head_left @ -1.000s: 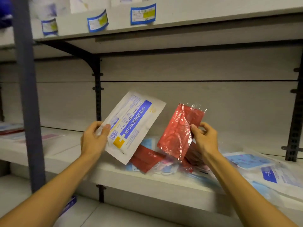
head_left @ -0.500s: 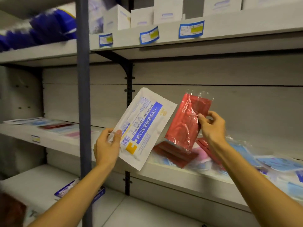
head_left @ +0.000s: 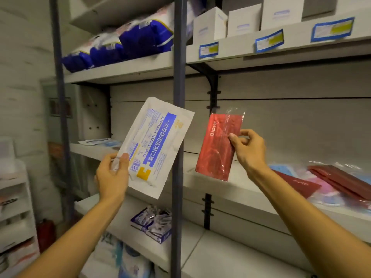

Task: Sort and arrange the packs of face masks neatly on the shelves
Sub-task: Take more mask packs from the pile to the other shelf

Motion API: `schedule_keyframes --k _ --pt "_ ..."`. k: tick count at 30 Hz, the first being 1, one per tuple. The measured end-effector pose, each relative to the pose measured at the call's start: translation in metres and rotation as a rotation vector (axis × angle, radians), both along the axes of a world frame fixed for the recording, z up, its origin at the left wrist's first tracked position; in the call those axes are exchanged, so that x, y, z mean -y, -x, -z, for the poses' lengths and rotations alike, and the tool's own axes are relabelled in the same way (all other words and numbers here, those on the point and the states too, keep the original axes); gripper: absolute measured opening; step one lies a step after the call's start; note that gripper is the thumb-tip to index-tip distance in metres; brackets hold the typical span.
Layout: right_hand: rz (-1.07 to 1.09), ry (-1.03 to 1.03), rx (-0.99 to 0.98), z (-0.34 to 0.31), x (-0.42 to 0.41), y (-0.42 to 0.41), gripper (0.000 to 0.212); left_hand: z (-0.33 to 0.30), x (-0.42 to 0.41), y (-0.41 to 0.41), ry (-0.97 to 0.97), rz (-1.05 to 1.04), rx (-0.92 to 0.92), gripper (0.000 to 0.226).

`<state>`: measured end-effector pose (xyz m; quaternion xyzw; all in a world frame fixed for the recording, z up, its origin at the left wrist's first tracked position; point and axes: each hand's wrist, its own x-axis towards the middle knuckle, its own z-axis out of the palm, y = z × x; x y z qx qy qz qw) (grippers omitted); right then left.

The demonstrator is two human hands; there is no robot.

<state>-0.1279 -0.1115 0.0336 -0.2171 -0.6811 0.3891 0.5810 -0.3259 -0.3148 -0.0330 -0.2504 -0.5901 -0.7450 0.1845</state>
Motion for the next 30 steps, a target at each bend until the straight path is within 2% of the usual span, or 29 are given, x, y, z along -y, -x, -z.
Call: schedule_keyframes --k 5,8,18,30 --pt "-0.132 -0.043 0.024 0.008 0.050 0.063 0.010 0.010 0.064 0.060 -0.001 -0.102 0.058 0.016" --pt "-0.118 -0.086 0.104 0.016 0.068 0.101 0.012 0.019 0.091 0.085 -0.008 -0.135 0.111 0.015" --pt "-0.117 -0.119 0.174 0.027 0.074 0.211 0.013 0.036 0.113 0.175 0.100 -0.257 0.185 0.021" --pt "-0.063 0.036 -0.021 0.005 0.013 0.368 0.014 0.007 0.087 0.322 0.119 -0.339 0.202 0.024"
